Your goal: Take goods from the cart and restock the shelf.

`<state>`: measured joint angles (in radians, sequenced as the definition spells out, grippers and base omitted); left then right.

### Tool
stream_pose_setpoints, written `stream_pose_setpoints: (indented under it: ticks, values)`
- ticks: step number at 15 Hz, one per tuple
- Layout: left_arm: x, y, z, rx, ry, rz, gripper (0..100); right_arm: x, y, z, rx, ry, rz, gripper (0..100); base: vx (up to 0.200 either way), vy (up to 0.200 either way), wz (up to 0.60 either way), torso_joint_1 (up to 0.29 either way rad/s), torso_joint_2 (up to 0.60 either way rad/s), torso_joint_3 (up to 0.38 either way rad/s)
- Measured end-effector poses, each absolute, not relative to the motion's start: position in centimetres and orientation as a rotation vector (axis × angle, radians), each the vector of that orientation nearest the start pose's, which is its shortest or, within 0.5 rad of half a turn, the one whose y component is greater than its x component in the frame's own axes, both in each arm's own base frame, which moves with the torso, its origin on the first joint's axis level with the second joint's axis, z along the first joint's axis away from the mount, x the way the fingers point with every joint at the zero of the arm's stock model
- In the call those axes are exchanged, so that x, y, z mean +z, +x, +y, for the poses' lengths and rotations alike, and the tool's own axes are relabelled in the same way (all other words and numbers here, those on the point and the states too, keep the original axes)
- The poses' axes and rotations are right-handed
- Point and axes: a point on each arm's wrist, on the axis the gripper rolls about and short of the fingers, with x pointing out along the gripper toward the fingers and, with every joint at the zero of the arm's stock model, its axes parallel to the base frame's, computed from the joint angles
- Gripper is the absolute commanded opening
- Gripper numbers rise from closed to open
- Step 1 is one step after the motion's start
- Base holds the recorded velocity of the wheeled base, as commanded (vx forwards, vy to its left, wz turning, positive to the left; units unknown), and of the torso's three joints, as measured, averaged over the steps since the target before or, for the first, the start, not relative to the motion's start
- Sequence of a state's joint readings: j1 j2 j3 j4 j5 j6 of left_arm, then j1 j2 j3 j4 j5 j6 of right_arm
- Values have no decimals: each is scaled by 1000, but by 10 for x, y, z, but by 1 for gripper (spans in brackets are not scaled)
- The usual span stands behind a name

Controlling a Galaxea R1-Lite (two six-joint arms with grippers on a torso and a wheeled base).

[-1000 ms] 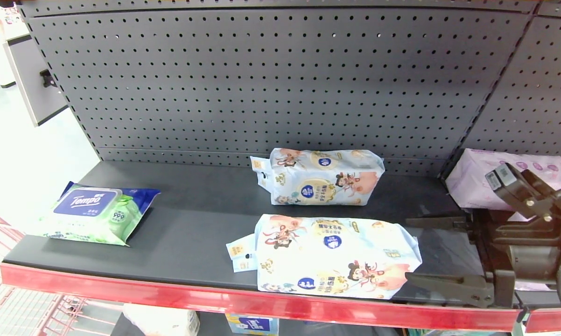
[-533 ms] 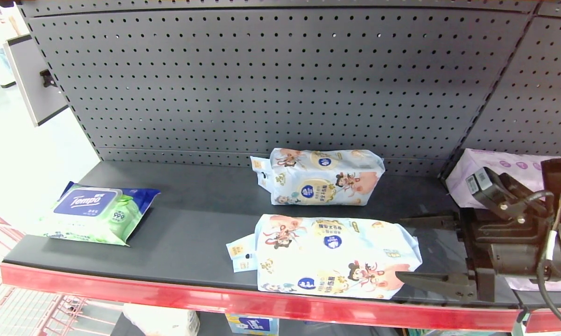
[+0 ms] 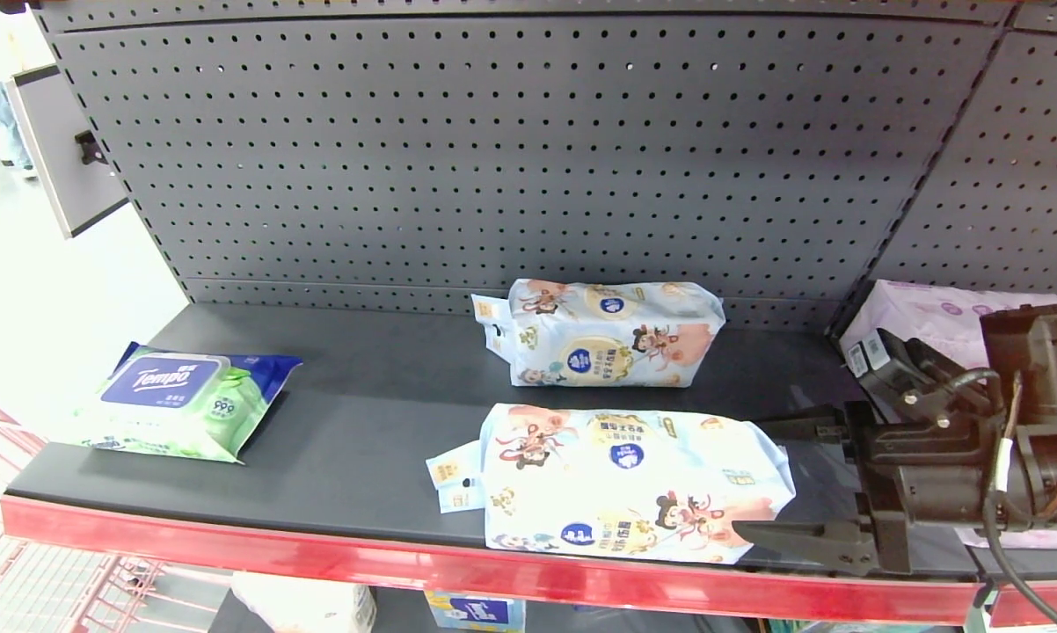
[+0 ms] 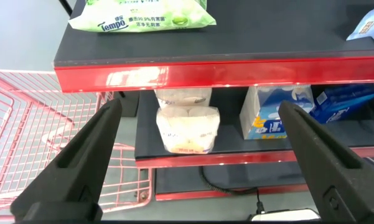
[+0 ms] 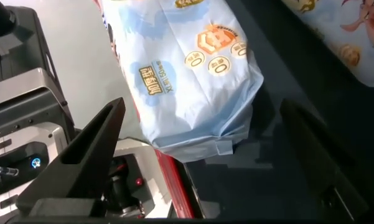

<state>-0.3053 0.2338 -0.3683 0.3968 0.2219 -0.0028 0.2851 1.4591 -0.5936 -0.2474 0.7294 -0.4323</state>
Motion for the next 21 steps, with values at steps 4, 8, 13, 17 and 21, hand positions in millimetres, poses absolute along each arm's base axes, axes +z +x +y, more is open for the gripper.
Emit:
stream_pose_setpoints:
  ticks: [4, 8, 13, 17, 21]
  values:
    - [141, -28, 14, -82, 66, 253, 100, 155, 206, 76, 1095, -238, 422, 100, 0, 0, 0, 0, 0, 0]
    - [141, -28, 14, -83, 66, 253, 100, 155, 205, 82, 1118, -242, 418, 100, 0, 0, 0, 0, 0, 0]
    - [141, -28, 14, -82, 66, 253, 100, 155, 208, 87, 1131, -251, 419, 100, 0, 0, 0, 0, 0, 0]
    - [141, -28, 14, -83, 66, 253, 100, 153, 209, 91, 1146, -254, 425, 0, 0, 0, 0, 0, 0, 0]
    - [139, -27, 14, -82, 68, 260, 100, 152, 207, 92, 1153, -254, 430, 0, 0, 0, 0, 0, 0, 0]
